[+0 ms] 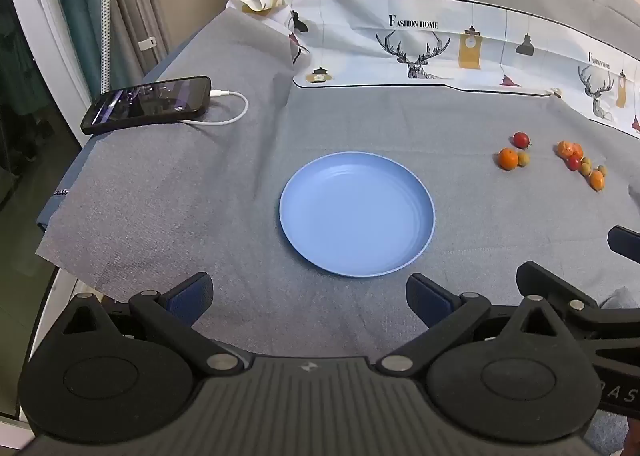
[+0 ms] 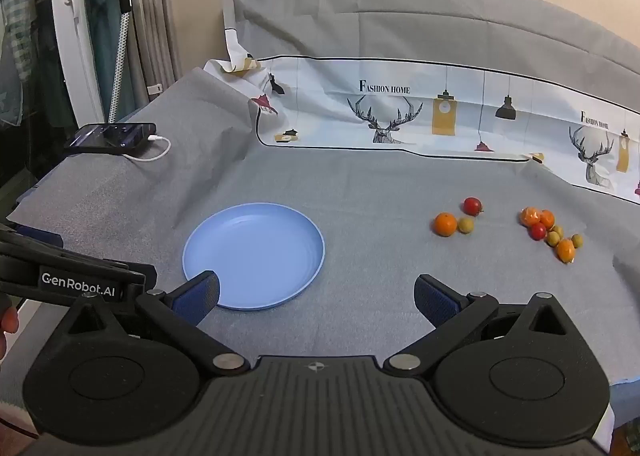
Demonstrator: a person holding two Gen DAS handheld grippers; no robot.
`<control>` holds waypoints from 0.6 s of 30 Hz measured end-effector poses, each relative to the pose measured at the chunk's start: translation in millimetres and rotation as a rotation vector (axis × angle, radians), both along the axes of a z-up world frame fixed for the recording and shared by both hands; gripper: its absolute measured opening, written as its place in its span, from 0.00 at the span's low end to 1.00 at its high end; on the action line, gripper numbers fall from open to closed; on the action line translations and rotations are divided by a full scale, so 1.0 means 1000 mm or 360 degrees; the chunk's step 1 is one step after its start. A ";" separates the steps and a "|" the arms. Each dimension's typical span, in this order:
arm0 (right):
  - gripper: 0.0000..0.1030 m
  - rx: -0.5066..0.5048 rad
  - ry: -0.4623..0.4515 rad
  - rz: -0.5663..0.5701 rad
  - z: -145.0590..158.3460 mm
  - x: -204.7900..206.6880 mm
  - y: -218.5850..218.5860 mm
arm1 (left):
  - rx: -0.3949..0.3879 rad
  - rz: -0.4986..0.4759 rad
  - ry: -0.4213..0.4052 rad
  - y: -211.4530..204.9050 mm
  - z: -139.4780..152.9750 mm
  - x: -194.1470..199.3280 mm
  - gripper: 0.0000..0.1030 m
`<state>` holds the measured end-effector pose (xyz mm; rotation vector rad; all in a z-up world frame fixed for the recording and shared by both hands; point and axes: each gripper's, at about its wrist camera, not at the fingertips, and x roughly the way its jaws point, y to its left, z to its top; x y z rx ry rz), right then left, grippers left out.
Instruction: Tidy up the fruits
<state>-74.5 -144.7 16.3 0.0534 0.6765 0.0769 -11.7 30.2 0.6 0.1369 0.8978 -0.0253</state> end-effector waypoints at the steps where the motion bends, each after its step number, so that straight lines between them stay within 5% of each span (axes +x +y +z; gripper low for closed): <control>1: 1.00 0.0001 0.0003 -0.0001 0.000 0.000 0.000 | 0.0000 -0.0001 0.0001 0.001 0.000 0.000 1.00; 18: 1.00 0.0001 0.0001 -0.0001 -0.002 0.001 0.001 | 0.0000 0.0000 0.0008 0.003 -0.002 0.002 1.00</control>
